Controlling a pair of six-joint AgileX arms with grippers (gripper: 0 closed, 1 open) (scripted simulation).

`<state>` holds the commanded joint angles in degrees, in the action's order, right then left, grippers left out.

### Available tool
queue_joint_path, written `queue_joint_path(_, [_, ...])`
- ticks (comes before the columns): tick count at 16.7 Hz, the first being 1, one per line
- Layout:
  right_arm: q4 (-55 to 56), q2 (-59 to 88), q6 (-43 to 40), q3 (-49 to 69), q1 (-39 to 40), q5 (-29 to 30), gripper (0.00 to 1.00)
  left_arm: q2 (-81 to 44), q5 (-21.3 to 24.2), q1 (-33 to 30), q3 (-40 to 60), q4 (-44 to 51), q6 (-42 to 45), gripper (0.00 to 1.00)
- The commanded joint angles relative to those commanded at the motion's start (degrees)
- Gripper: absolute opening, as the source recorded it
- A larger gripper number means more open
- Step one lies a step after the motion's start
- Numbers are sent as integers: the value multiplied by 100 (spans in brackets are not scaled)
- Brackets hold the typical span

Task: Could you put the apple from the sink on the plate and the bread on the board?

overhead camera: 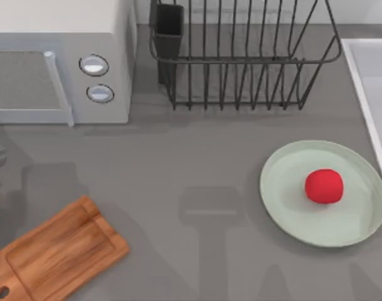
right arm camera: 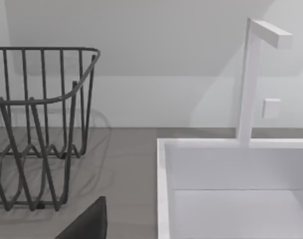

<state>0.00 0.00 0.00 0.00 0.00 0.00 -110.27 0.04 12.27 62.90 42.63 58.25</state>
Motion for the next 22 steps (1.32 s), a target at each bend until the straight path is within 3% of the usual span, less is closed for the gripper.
queue_joint_path(2, [0, 0, 0, 0, 0, 0, 100, 0, 0, 0, 0, 0, 0, 2])
queue_joint_path(3, [0, 0, 0, 0, 0, 0, 100, 0, 0, 0, 0, 0, 0, 0])
queue_joint_path(13, [0, 0, 0, 0, 0, 0, 100, 179, -14, 104, -49, 183, -50, 0])
queue_joint_path(18, [0, 0, 0, 0, 0, 0, 100, 690, -117, 660, 320, 1403, -146, 0])
queue_joint_path(22, [0, 0, 0, 0, 0, 0, 100, 808, -166, 457, 1088, 2262, -138, 0])
